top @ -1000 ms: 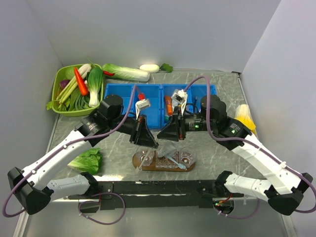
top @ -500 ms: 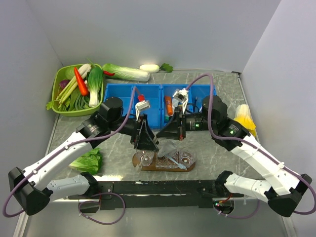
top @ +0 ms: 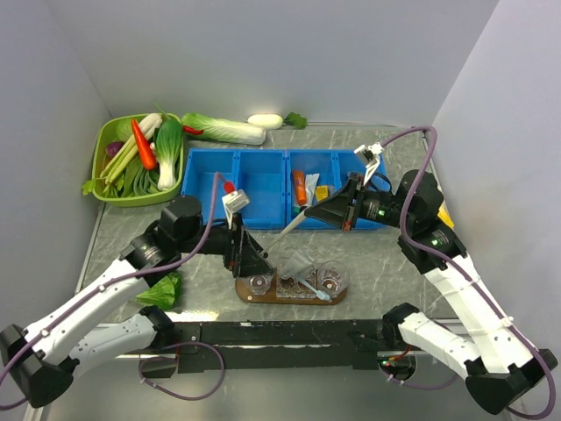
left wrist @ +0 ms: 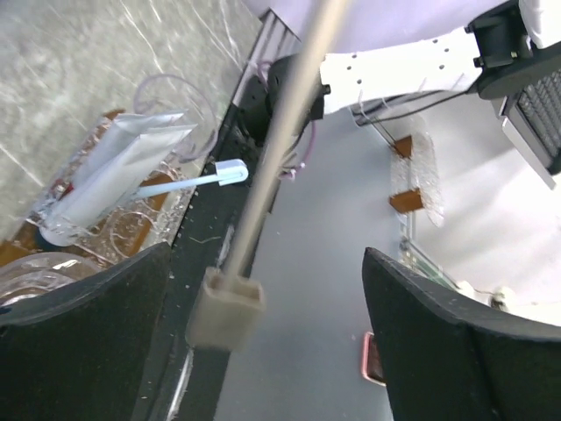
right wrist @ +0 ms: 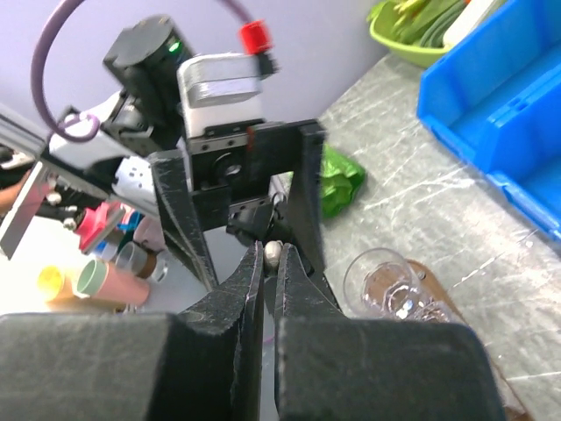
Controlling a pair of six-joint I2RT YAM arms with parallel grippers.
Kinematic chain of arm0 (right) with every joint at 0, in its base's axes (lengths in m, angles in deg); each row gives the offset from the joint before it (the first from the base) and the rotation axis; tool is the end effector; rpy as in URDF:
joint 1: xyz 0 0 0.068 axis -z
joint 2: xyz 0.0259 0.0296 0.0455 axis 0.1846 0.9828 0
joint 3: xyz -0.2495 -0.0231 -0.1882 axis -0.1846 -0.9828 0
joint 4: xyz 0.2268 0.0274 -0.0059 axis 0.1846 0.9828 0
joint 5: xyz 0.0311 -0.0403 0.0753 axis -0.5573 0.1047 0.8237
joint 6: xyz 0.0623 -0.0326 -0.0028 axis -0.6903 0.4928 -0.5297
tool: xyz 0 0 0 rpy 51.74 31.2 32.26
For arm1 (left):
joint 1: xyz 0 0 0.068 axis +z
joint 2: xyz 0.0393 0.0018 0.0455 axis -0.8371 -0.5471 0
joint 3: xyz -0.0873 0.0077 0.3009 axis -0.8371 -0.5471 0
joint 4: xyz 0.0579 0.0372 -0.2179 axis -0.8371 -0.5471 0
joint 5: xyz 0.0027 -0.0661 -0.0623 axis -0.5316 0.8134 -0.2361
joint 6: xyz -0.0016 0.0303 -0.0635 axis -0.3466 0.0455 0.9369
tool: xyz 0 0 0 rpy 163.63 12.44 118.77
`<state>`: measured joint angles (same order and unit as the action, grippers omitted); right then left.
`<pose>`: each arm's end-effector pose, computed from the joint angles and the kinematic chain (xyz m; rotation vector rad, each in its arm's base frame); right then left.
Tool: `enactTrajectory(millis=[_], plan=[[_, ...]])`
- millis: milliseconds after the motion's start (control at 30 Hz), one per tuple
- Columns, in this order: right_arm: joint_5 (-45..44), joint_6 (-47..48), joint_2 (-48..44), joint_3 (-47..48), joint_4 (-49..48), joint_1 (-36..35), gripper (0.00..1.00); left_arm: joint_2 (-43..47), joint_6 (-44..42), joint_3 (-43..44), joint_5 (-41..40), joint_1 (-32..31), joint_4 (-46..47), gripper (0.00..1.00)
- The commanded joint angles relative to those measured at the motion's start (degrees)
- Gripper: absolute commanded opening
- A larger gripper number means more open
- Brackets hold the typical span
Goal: Prepare toiletry sets of a toothbrush and toothpaste on the tray
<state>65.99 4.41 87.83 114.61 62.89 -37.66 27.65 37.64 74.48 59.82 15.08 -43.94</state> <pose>0.1013 0.0975 0.4369 -0.5671 1.7018 1.4177 0.0884 -0.1331 0.3654 0.7569 1.9956 -1.5657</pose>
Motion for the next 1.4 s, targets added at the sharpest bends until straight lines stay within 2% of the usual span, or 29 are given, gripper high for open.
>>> enactTrajectory(millis=[0, 467, 633, 700, 733, 767, 867, 1000, 1067, 1233, 1267, 1367], plan=[[2.0, -1.7, -0.6, -0.2, -3.6, 2.2, 0.00, 3.4, -0.5, -0.9, -4.1, -0.1, 1.0, 0.91], [2.8, -3.0, -0.1, -1.7, -4.0, 5.1, 0.00, 3.0, 0.6, -3.3, -2.9, -0.1, 4.6, 0.59], [3.8, -3.6, 0.4, -2.6, -4.8, 5.7, 0.00, 2.7, 1.6, -4.3, -1.6, -0.1, 7.2, 0.53], [4.2, -3.6, 0.7, -2.6, -4.8, 5.8, 0.00, 2.7, 1.5, -4.2, -1.8, -0.1, 7.7, 0.48], [4.3, -3.7, 0.9, -2.8, -4.8, 5.9, 0.00, 2.6, 1.6, -4.2, -1.9, -0.1, 7.8, 0.45], [4.5, -3.6, 0.8, -2.9, -4.8, 6.0, 0.00, 2.6, 1.5, -4.3, -2.0, -0.1, 8.0, 0.35], [4.6, -3.4, 1.2, -3.1, -4.3, 6.3, 0.00, 2.5, 2.0, -4.7, -1.6, -0.1, 9.2, 0.20], [4.1, -2.2, 2.0, -3.1, -3.2, 6.5, 0.00, 2.1, 2.5, -5.3, -1.1, -0.1, 10.0, 0.04], [3.8, -2.0, 2.3, -3.2, -2.6, 6.7, 0.00, 2.1, 2.7, -5.4, -1.2, -0.1, 9.4, 0.01], [2.2, -0.3, 2.2, -2.7, -0.9, 7.2, 0.25, 4.0, 4.4, -6.4, -1.4, -0.1, 9.1, 0.01], [1.8, -0.1, 2.1, -2.6, -0.5, 7.3, 0.34, 4.4, 4.8, -6.5, -1.4, -0.1, 9.0, 0.01], [1.0, 1.0, 1.7, -2.5, 0.5, 7.7, 0.51, 6.3, 6.6, -7.1, -1.5, -0.1, 9.3, 0.01]])
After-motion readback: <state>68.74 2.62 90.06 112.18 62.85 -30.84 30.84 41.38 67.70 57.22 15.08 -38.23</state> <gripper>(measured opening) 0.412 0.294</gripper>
